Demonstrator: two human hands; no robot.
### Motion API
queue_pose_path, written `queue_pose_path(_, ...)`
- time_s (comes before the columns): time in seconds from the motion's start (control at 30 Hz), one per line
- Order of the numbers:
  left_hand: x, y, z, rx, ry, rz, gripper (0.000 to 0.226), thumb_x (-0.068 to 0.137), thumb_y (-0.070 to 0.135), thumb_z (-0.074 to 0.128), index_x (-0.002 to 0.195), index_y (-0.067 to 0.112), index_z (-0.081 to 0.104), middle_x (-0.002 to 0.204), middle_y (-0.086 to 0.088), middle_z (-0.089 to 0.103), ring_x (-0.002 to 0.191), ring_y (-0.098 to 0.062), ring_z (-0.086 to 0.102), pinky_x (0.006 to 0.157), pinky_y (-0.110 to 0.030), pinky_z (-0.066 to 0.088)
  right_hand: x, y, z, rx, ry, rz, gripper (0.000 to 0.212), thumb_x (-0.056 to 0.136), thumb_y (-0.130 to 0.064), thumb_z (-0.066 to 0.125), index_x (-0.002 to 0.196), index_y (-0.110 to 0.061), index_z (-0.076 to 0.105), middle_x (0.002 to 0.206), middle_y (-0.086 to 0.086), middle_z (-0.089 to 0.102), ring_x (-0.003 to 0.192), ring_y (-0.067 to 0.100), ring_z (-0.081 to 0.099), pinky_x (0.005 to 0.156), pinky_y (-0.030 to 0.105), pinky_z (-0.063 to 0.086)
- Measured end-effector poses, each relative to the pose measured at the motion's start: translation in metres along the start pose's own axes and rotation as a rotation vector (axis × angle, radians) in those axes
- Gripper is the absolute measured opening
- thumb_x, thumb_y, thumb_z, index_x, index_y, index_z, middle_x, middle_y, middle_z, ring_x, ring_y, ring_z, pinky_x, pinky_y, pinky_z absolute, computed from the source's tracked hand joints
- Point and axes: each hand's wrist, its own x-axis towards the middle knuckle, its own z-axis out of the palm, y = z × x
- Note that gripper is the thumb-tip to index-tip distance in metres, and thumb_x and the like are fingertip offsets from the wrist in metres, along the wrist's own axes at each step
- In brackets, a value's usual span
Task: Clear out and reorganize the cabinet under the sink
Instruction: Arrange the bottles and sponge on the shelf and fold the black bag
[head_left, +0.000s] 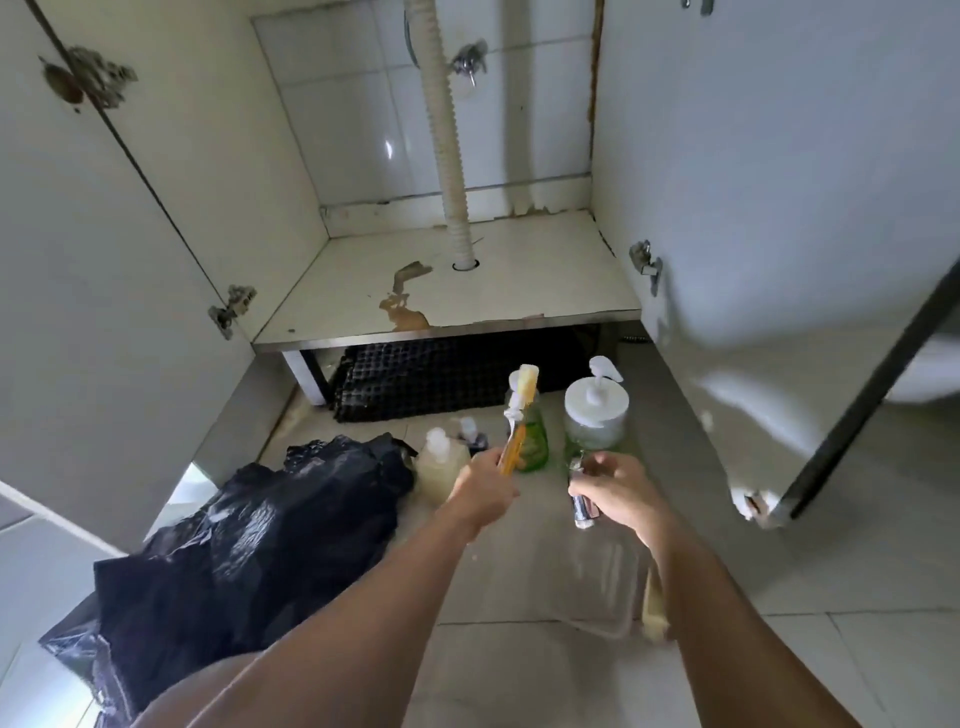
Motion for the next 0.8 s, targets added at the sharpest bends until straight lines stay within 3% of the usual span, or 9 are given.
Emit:
queue_pose_path(0.07, 0.003, -0.001, 0.047, -0.011, -0.068, -0.077, 0.020, 0.079, 0.000, 0.053, 0.079, 0.020, 0.057, 0.082, -0.009, 0.060, 0.083, -0.028, 0.061, 0.071, -0.034, 0.049, -0.005, 0.021, -0.013, -0.130, 0.035, 0.034, 0.017, 0.066, -0.003, 0.069, 0.060, -0.017, 0.061, 0.057, 0.004, 0.056, 0.052, 0.020, 0.052, 0.049, 0.021, 0.040)
queue_pose_path(0.17, 0.007, -0.017, 0.101, 0.054, -0.142, -0.168, 0.021, 0.083, 0.007, 0.046, 0.099, 0.012, 0.060, 0.105, -0.019, 0.066, 0.105, -0.035, 0.063, 0.089, -0.041, 0.053, -0.018, 0.056, -0.008, -0.202, 0.049, 0.125, 0.013, 0.068, -0.010, 0.073, 0.077, -0.019, 0.071, 0.066, 0.002, 0.062, 0.060, 0.014, 0.056, 0.052, 0.019, 0.041)
queue_pose_path(0.27, 0.009, -0.028, 0.125, 0.138, -0.157, -0.193, 0.020, 0.087, 0.007, 0.045, 0.104, 0.012, 0.054, 0.117, -0.017, 0.061, 0.111, -0.032, 0.057, 0.090, -0.035, 0.047, -0.013, 0.091, 0.006, -0.178, 0.053, 0.143, 0.012, 0.062, -0.012, 0.072, 0.070, -0.019, 0.068, 0.062, 0.000, 0.065, 0.063, 0.020, 0.062, 0.061, 0.029, 0.052)
queue_pose_path(0.4, 0.011, -0.041, 0.136, 0.247, -0.186, -0.219, 0.006, 0.091, 0.015, 0.046, 0.096, 0.012, 0.048, 0.122, -0.018, 0.056, 0.116, -0.033, 0.054, 0.092, -0.034, 0.044, -0.004, 0.118, 0.025, -0.358, 0.082, 0.096, 0.009, 0.066, -0.030, 0.063, 0.075, -0.030, 0.067, 0.075, -0.002, 0.065, 0.090, 0.021, 0.058, 0.085, 0.033, 0.048)
queue_pose_path(0.47, 0.013, -0.047, 0.139, 0.281, -0.207, -0.248, 0.020, 0.092, 0.025, 0.051, 0.104, 0.009, 0.049, 0.126, -0.017, 0.056, 0.118, -0.033, 0.054, 0.096, -0.035, 0.045, -0.003, 0.119, 0.029, -0.422, 0.145, 0.079, 0.012, 0.072, -0.037, 0.057, 0.079, -0.033, 0.065, 0.084, -0.002, 0.062, 0.102, 0.023, 0.052, 0.095, 0.036, 0.044)
queue_pose_path(0.6, 0.013, -0.049, 0.137, 0.334, -0.252, -0.313, 0.056, 0.084, 0.036, 0.066, 0.127, 0.009, 0.042, 0.131, -0.012, 0.053, 0.123, -0.031, 0.051, 0.099, -0.034, 0.043, -0.002, 0.106, 0.025, -0.409, 0.076, 0.094, 0.017, 0.075, -0.030, 0.055, 0.060, -0.023, 0.055, 0.076, 0.003, 0.072, 0.086, 0.023, 0.065, 0.086, 0.034, 0.049)
queue_pose_path(0.73, 0.013, -0.046, 0.137, 0.320, -0.196, -0.355, 0.047, 0.089, 0.031, 0.057, 0.128, 0.006, 0.046, 0.133, -0.015, 0.053, 0.121, -0.031, 0.053, 0.096, -0.033, 0.045, -0.006, 0.096, 0.016, -0.375, 0.114, 0.118, 0.021, 0.083, -0.025, 0.055, 0.084, -0.015, 0.073, 0.088, 0.009, 0.074, 0.093, 0.025, 0.067, 0.091, 0.033, 0.049)
queue_pose_path(0.8, 0.015, -0.045, 0.136, 0.393, -0.155, -0.312, 0.038, 0.093, 0.021, 0.051, 0.127, 0.004, 0.051, 0.131, -0.016, 0.056, 0.121, -0.030, 0.055, 0.095, -0.031, 0.044, -0.005, 0.098, 0.015, -0.393, 0.121, 0.145, 0.019, 0.078, -0.021, 0.054, 0.083, -0.015, 0.072, 0.096, 0.010, 0.073, 0.100, 0.027, 0.065, 0.095, 0.031, 0.047)
